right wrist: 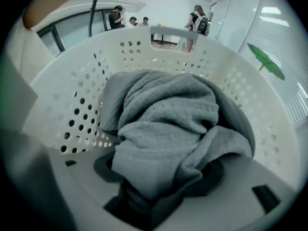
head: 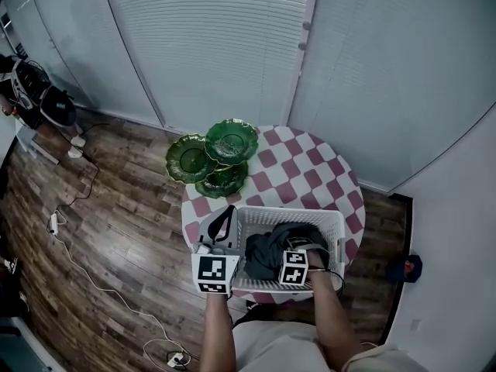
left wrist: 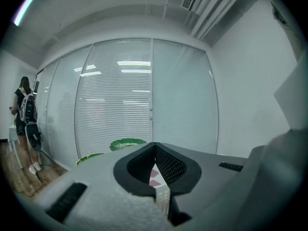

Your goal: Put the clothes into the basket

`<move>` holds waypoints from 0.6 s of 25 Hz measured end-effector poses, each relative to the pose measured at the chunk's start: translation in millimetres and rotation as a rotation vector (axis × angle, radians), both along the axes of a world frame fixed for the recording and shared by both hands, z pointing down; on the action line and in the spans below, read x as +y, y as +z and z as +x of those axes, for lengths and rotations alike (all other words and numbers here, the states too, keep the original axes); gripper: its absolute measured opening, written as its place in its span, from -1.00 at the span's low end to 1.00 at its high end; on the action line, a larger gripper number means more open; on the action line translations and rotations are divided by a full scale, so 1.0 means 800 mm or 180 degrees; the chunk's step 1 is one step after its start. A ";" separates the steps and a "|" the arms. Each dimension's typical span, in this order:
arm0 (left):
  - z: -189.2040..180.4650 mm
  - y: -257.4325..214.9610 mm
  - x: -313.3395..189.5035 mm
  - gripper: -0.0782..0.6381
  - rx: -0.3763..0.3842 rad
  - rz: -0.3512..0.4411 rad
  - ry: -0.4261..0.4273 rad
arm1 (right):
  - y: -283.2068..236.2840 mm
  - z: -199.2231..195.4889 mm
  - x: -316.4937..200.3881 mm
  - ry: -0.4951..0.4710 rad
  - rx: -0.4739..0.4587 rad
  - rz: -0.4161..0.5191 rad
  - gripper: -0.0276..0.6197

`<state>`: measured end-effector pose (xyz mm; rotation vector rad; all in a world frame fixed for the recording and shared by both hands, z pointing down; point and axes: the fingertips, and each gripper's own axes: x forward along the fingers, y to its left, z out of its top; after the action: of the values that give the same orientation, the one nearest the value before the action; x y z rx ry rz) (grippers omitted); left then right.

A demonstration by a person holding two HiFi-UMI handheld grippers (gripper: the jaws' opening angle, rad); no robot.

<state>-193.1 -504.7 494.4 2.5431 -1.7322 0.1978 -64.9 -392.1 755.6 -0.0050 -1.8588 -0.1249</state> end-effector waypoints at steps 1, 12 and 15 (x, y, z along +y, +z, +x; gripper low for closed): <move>-0.005 -0.001 -0.001 -0.75 -0.0008 -0.0002 -0.0022 | 0.014 -0.001 0.002 0.0022 0.0013 -0.0071 -0.02; -0.013 0.006 0.001 -0.75 -0.0120 -0.0089 -0.0027 | 0.072 -0.008 0.003 0.0176 0.0059 -0.0465 0.01; -0.008 0.007 0.005 -0.75 -0.0139 -0.0099 0.0004 | 0.073 -0.009 0.004 0.0172 0.0023 -0.0456 0.04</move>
<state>-199.5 -500.5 500.3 2.5368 -1.7283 0.2801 -72.3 -388.9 814.0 -0.0543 -1.8557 0.0459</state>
